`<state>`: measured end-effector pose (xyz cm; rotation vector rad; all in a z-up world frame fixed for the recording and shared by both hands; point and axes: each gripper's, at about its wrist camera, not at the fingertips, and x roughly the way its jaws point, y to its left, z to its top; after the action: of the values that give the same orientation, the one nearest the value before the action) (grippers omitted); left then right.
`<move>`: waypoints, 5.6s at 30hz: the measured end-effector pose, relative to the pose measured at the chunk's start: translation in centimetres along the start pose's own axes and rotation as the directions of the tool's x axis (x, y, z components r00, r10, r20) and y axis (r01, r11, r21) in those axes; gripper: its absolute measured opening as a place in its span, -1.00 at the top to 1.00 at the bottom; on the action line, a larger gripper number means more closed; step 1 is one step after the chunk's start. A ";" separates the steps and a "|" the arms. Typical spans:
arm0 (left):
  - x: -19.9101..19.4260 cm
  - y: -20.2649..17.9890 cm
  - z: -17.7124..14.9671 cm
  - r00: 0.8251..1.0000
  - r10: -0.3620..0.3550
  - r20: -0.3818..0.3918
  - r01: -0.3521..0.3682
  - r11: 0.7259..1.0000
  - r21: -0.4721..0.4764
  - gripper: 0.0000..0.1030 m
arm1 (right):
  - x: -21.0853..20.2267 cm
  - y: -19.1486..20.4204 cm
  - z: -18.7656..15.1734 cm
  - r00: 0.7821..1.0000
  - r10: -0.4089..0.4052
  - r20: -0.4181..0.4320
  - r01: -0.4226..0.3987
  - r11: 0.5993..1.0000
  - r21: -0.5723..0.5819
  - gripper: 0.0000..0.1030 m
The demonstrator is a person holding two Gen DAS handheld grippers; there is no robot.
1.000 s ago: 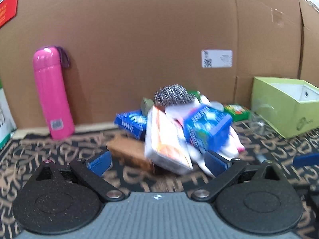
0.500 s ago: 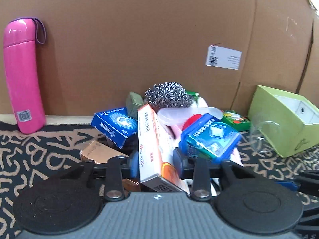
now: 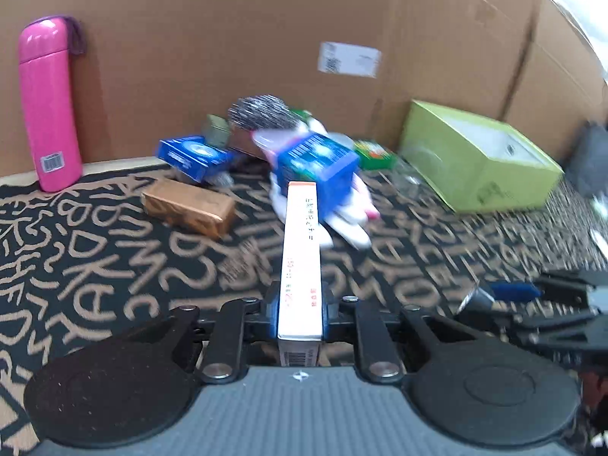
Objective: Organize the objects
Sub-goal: 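Grasp the white medicine box with left gripper while right grasps black tape roll, then carry the white box and tape roll over the lime-green shoebox, then open both grippers over the shoebox and return toward the pile, then grasp the copper-coloured box with left gripper while right grasps blue Mentos box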
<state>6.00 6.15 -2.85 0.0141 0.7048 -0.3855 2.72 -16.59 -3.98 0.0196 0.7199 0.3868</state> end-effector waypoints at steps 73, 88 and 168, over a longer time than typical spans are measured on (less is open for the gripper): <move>12.9 -18.5 14.6 0.944 -0.225 0.242 0.215 0.974 0.065 -0.88 | -2.5 -21.6 7.6 0.829 -0.431 0.356 0.426 0.899 0.098 -0.93; 4.5 -14.0 7.6 0.952 -0.089 0.293 0.069 0.995 0.078 -0.88 | -7.2 -13.8 2.6 0.888 -0.285 0.360 0.248 0.958 0.145 -1.00; 4.6 8.7 3.9 0.999 0.025 0.036 -0.019 0.986 -0.165 0.28 | 11.9 7.3 10.1 0.984 -0.091 0.156 0.139 0.935 -0.327 -0.06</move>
<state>14.69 12.16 -3.80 -0.1416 0.6961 -0.3046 14.89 -4.50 -2.89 -0.3161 0.5077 0.3878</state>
